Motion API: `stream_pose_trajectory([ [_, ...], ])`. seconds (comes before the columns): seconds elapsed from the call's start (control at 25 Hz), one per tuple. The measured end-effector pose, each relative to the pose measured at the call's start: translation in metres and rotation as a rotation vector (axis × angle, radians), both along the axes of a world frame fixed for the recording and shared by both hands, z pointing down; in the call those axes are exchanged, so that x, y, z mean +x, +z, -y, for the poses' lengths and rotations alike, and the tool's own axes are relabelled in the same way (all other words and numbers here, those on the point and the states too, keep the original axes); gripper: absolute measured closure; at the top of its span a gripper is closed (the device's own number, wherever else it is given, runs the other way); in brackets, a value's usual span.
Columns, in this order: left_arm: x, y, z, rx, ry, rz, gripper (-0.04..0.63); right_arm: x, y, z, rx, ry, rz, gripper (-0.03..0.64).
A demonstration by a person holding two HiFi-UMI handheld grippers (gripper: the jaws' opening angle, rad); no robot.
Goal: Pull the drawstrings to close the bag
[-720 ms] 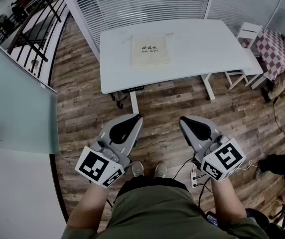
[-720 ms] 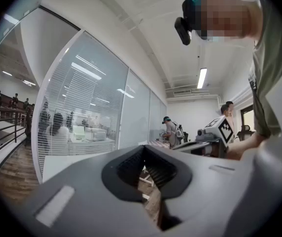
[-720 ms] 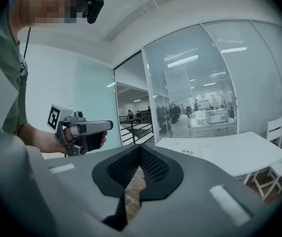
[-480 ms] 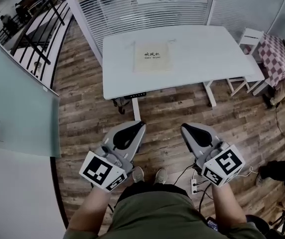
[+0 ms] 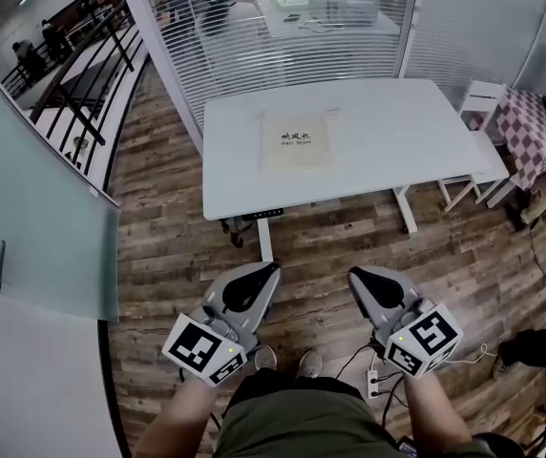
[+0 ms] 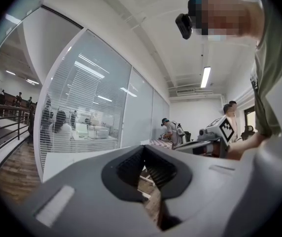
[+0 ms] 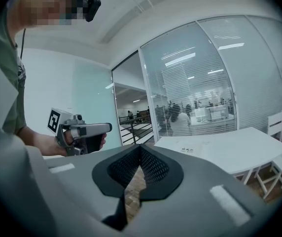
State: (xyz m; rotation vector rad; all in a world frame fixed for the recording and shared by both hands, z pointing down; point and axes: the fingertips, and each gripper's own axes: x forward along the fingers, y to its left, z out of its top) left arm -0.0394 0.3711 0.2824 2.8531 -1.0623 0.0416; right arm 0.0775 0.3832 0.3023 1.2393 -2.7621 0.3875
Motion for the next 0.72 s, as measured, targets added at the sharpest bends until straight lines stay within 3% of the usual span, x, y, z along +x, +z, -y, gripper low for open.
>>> stream_pose_trajectory([
  [0.72,-0.011,0.013,0.051,-0.016,-0.028,-0.013,0.592,0.0,0.008,0.049,-0.002,0.012,-0.007,0.609],
])
